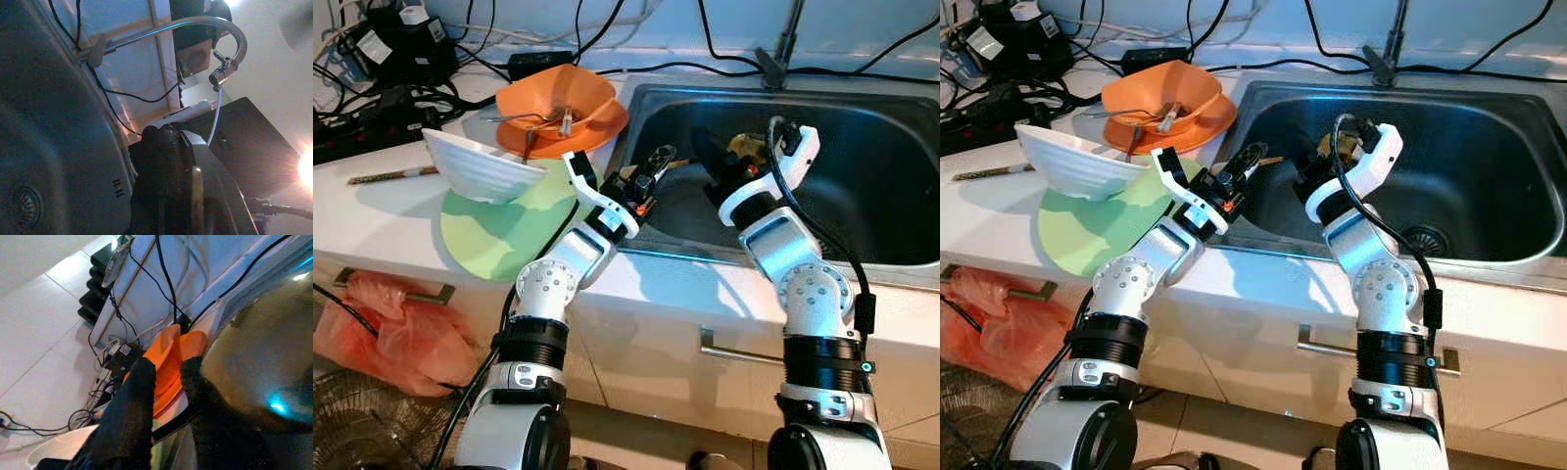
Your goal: Kitchen organization
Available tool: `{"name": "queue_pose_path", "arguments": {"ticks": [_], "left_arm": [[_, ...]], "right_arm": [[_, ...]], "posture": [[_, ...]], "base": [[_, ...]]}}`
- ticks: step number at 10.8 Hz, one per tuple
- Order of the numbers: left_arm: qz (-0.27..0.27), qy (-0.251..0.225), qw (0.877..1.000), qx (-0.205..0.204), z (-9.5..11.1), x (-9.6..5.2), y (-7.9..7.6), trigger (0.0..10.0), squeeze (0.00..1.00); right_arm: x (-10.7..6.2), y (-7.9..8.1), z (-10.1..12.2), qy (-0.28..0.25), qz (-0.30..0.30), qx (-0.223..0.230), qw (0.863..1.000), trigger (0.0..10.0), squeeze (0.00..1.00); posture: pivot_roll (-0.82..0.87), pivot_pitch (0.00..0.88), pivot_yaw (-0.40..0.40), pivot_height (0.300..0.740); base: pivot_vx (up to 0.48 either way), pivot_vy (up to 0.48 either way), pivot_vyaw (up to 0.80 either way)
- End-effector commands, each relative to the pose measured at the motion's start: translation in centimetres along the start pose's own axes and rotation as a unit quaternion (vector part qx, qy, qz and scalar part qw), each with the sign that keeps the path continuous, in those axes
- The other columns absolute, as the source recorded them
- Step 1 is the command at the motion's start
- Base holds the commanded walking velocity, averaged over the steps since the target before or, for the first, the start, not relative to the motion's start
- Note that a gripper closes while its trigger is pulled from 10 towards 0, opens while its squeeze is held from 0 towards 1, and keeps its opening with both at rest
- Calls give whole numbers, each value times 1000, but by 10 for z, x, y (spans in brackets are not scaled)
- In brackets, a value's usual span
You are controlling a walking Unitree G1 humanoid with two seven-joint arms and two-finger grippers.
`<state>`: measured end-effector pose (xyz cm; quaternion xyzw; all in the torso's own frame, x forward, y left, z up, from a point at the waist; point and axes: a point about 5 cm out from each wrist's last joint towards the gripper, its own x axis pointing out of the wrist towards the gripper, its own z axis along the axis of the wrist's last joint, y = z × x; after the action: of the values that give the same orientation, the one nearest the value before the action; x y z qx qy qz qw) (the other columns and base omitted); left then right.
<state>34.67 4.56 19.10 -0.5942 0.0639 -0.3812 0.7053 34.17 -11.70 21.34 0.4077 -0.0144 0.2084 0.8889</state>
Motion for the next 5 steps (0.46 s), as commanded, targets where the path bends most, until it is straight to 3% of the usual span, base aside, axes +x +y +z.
{"name": "queue_pose_path", "arguments": {"ticks": [1,5], "left_arm": [[-42,43,996,-61,-45,26,-20,0,0],[-34,51,997,-49,-47,24,-17,0,0]], "right_arm": [[0,8,3,-6,16,-13,1000,0,0],[-1,8,6,-11,13,-32,999,0,0]], "posture": [[-42,87,121,740],[-44,88,121,740]], "base": [[0,0,0],[0,0,0]]}}
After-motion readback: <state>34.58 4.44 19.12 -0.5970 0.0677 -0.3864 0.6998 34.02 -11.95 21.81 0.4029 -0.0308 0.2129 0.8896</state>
